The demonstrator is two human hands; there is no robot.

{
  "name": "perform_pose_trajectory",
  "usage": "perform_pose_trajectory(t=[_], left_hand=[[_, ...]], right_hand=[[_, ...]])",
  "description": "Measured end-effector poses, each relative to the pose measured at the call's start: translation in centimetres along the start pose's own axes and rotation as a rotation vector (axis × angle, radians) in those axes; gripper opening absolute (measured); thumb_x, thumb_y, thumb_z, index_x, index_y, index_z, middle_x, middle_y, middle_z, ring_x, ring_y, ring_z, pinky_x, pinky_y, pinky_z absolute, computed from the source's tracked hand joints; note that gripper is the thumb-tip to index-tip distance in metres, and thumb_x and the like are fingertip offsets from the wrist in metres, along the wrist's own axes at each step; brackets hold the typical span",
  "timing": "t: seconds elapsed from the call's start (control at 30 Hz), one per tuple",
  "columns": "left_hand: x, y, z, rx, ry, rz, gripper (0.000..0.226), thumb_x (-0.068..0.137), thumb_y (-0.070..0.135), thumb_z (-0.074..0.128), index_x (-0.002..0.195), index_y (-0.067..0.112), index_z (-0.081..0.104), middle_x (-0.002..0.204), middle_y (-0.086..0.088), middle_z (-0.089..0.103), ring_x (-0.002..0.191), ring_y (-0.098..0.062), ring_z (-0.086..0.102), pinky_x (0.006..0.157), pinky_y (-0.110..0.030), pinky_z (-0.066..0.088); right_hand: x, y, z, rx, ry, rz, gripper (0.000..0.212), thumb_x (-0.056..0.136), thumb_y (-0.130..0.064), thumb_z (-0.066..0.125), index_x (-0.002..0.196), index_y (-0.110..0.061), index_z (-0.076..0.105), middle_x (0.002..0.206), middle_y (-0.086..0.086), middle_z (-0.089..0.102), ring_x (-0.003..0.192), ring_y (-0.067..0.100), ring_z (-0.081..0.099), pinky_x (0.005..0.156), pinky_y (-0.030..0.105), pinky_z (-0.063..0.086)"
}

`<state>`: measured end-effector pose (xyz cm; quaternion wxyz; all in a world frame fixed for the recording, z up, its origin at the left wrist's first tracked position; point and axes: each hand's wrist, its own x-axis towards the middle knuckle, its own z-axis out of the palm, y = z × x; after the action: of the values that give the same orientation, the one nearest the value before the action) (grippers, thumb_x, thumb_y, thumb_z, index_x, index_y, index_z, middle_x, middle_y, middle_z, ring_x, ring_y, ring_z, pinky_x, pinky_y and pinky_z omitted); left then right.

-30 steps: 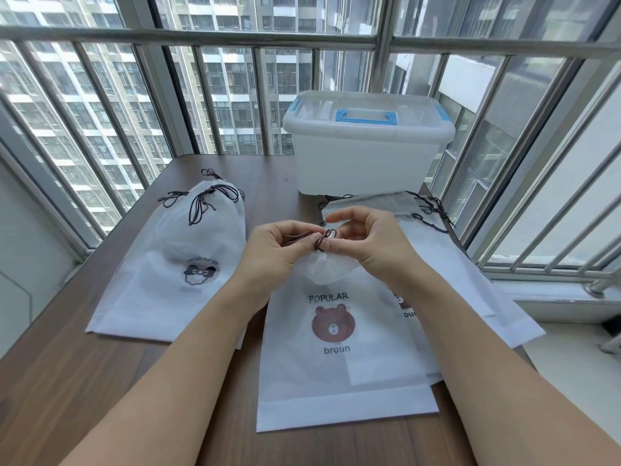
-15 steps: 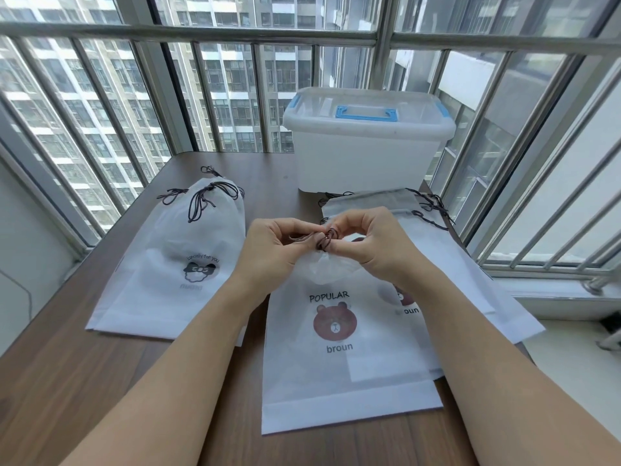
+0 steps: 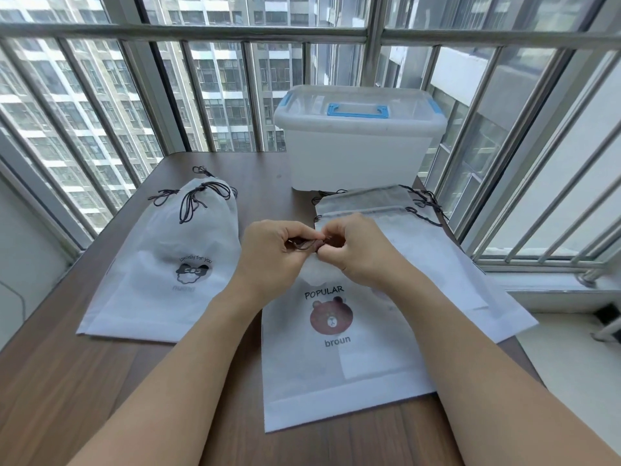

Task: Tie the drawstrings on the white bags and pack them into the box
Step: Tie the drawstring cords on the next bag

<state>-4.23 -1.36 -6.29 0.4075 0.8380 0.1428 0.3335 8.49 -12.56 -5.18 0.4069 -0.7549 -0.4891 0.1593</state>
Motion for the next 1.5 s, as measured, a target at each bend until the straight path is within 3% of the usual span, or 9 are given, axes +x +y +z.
perform_pose_trajectory(t=[0.07,0.17,0.33,0.53,0.73,0.87,1.03,1.27,1.5], left_hand=[[0.1,0.1,0.0,-0.061,-0.002,-0.035,0.014,0.084,0.003,0.076,0.093,0.014,0.081,0.086,0.005,0.078,0.081,-0.008,0.074,0.077,-0.024,0.057],[0.3,0.2,-0.3,-0.222,0.006,-0.120,0.013,0.084,0.003,0.076,0.090,0.014,0.079,0.084,0.001,0.078,0.080,-0.013,0.074,0.078,-0.025,0.057],[0.3,0.7,-0.3,-0.391,0.012,-0.185,0.010,0.082,0.007,0.076,0.086,0.017,0.078,0.083,-0.004,0.078,0.078,-0.018,0.072,0.083,-0.034,0.057],[0.0,0.8,-0.6,-0.485,-0.055,-0.226,0.009,0.078,0.017,0.076,0.087,0.016,0.079,0.086,-0.011,0.077,0.080,-0.021,0.070,0.085,-0.040,0.053],[0.0,1.0,-0.6,-0.548,-0.088,-0.253,0.018,0.075,0.019,0.075,0.091,0.010,0.077,0.086,-0.009,0.077,0.080,-0.017,0.069,0.080,-0.028,0.053],[0.1,0.9,-0.7,-0.552,-0.087,-0.253,0.013,0.078,0.014,0.074,0.090,0.009,0.076,0.083,-0.005,0.077,0.077,-0.013,0.069,0.075,-0.020,0.054],[0.2,0.9,-0.8,-0.533,-0.059,-0.241,0.010,0.085,0.001,0.071,0.090,0.009,0.075,0.082,-0.002,0.077,0.076,-0.008,0.070,0.075,-0.016,0.052],[0.2,0.9,-0.8,-0.545,-0.026,-0.239,0.018,0.074,0.016,0.076,0.091,0.009,0.077,0.089,-0.013,0.077,0.084,-0.018,0.071,0.084,-0.024,0.055],[0.1,1.1,-0.8,-0.551,-0.065,-0.222,0.017,0.073,0.014,0.077,0.090,0.013,0.078,0.084,-0.007,0.078,0.078,-0.014,0.072,0.076,-0.018,0.054]], right_hand=[[0.1,0.1,0.0,-0.002,-0.004,0.011,0.018,0.084,-0.008,0.065,0.067,-0.014,0.062,0.057,-0.006,0.046,0.050,0.006,0.035,0.051,0.023,0.028],[0.1,0.4,-0.6,0.300,-0.092,0.067,0.013,0.090,-0.007,0.066,0.078,-0.006,0.072,0.067,0.004,0.051,0.062,0.013,0.037,0.054,0.026,0.026],[-0.2,1.0,-1.8,0.692,-0.170,0.092,0.019,0.089,0.000,0.070,0.074,-0.012,0.074,0.074,0.002,0.068,0.069,0.011,0.057,0.066,0.018,0.042],[-0.2,1.4,-2.0,0.643,-0.249,0.061,0.009,0.082,-0.014,0.078,0.077,-0.015,0.071,0.081,0.000,0.069,0.087,0.019,0.054,0.075,0.021,0.041],[-0.6,1.2,-2.6,0.849,-0.391,0.149,0.010,0.088,-0.016,0.060,0.084,-0.007,0.061,0.074,-0.004,0.066,0.065,0.007,0.061,0.062,0.017,0.050],[-0.6,1.2,-2.8,0.877,-0.363,0.177,0.006,0.087,-0.012,0.061,0.086,-0.006,0.060,0.076,-0.002,0.069,0.064,0.008,0.064,0.061,0.019,0.052],[-0.4,1.3,-3.0,0.851,-0.242,0.117,0.007,0.084,-0.010,0.065,0.090,-0.008,0.064,0.087,0.002,0.072,0.084,0.012,0.067,0.079,0.019,0.053],[-0.3,1.3,-2.8,0.960,-0.265,0.158,0.011,0.085,-0.005,0.069,0.095,-0.010,0.067,0.092,0.006,0.071,0.083,0.015,0.069,0.076,0.023,0.056],[0.0,1.2,-1.8,0.791,-0.233,0.097,0.025,0.081,0.000,0.076,0.102,-0.008,0.067,0.099,0.012,0.067,0.092,0.017,0.064,0.087,0.021,0.051]])
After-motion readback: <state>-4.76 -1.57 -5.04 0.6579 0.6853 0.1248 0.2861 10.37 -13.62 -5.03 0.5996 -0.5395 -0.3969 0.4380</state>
